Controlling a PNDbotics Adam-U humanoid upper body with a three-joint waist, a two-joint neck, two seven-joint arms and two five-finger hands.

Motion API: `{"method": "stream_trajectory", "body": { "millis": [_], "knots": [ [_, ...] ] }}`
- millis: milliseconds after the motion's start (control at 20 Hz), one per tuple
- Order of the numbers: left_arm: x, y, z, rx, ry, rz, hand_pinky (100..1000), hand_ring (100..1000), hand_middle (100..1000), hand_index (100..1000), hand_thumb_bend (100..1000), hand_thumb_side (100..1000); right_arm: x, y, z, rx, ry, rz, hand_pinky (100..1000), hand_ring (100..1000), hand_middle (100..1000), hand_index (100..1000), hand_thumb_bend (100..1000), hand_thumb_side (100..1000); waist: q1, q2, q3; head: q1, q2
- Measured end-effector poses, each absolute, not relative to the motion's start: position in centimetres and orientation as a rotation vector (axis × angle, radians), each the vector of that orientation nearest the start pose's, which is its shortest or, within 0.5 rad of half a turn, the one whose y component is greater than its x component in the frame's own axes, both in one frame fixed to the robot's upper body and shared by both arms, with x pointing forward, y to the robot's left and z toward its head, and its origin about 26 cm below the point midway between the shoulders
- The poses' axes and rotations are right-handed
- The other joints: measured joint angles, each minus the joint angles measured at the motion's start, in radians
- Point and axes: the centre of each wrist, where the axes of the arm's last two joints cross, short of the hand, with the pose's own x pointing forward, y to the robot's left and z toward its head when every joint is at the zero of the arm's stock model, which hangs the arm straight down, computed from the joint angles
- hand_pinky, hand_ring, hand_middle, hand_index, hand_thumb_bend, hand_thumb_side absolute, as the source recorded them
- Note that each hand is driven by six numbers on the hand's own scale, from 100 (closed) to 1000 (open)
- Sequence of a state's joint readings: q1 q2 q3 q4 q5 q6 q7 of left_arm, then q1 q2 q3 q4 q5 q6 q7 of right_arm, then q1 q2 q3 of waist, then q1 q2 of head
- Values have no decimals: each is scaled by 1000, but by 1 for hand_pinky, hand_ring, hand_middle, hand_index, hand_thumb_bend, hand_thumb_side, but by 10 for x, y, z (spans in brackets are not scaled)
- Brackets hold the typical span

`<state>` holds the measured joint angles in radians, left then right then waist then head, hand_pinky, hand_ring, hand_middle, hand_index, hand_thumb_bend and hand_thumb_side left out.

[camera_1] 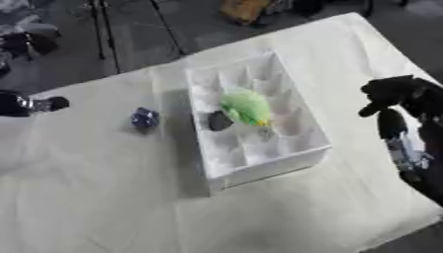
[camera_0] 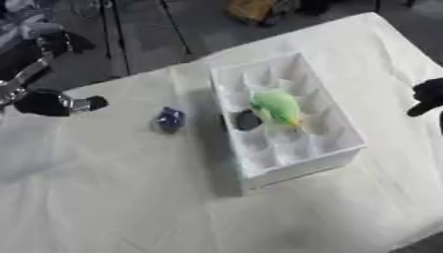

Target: Pick up objects on the table and place them in the box.

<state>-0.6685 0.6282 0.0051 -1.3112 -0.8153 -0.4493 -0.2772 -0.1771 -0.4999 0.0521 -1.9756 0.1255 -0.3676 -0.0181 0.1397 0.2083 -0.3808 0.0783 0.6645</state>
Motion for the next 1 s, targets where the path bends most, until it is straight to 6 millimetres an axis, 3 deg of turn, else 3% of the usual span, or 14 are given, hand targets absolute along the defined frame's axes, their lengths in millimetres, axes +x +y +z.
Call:
{"method": "stream_trajectory", "body": {
  "millis": [250, 500, 1000],
  "knots": [
    [436, 346, 206, 992, -1638, -1631, 862, 792, 817, 890, 765, 627, 289, -285, 174, -283, -2441, 747, 756, 573, 702, 817, 200, 708, 0, -1, -32, 16, 3],
    [448, 332, 184, 920, -1613, -1637, 870, 787, 813, 885, 764, 629, 290, -282, 176, -266, -2447, 757, 756, 572, 702, 817, 200, 708, 7, -1, -55, 27, 3],
    [455, 314, 165, 889, -1557, -1718, 859, 790, 795, 879, 683, 552, 291, -282, 177, -256, -2449, 759, 756, 572, 702, 817, 199, 707, 13, -1, -69, 32, 3]
  ]
}}
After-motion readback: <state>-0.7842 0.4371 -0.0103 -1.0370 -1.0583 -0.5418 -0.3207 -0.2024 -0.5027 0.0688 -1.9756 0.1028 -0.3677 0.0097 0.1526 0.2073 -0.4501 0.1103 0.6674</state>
